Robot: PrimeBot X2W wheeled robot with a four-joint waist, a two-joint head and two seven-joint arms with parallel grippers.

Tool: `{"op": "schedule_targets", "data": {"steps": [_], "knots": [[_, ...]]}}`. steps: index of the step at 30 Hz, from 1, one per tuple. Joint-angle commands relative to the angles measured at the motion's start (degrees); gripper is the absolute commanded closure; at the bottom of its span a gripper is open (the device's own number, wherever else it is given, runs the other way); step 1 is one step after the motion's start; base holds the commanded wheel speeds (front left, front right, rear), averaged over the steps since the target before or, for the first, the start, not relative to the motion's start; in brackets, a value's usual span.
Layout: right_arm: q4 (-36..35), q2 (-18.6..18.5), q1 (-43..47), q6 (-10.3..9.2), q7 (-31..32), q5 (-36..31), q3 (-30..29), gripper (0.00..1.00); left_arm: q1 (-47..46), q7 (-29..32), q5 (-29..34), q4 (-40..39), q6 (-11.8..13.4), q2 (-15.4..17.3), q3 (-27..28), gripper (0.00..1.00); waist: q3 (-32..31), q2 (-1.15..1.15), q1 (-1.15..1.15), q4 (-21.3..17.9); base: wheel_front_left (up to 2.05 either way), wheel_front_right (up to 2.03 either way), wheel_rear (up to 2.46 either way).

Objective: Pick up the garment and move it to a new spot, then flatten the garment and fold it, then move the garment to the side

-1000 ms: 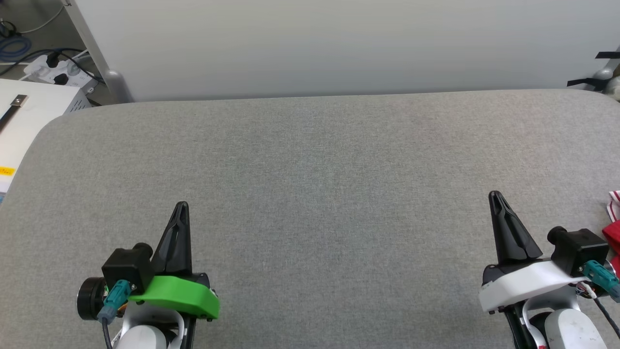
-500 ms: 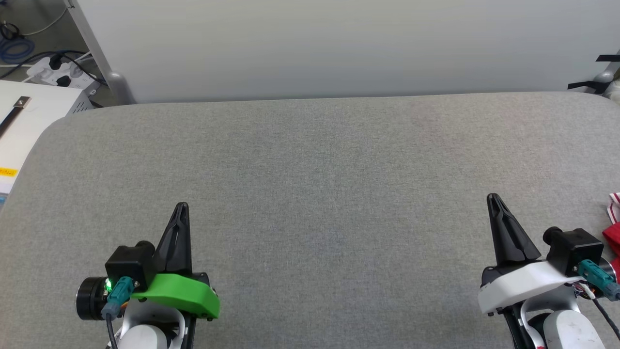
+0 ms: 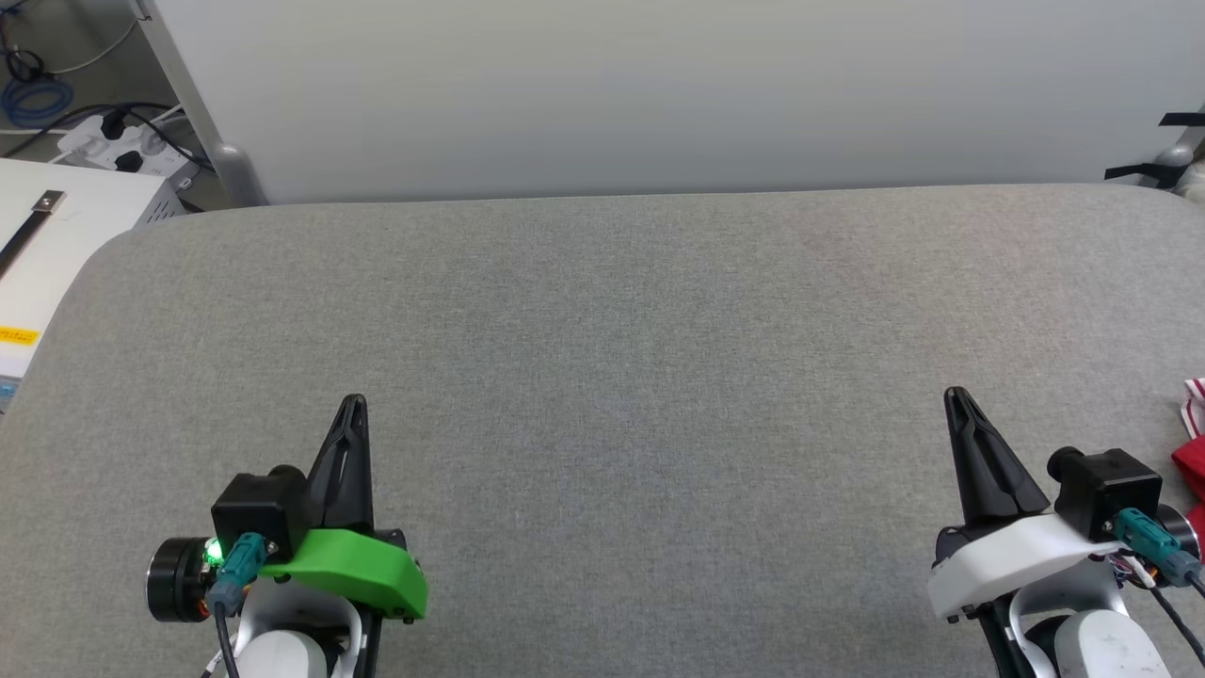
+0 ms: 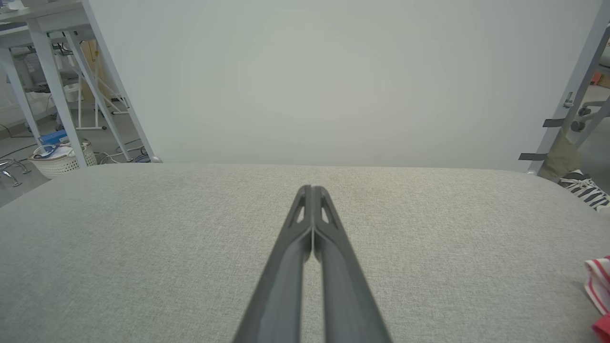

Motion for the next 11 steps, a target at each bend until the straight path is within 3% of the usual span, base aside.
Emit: {"op": "schedule_targets", "data": {"steps": [1,11], "knots": [[-0.44,0.11,0.69,-0.02,0.37,-0.67,-0.21,1.00,1.14,0.40,0.71,-0.37,0.34,-0.29,-0.05,1.00,-0.05,0.00,0.00,0.03,0.00,0.00,0.00],[-0.69,0.35,0.98,-0.02,1.37,-2.11,-0.50,1.00,1.32,1.55,1.62,-0.73,0.85,-0.35,-0.11,1.00,-0.32,0.00,0.00,0.16,0.00,0.00,0.00]]}}
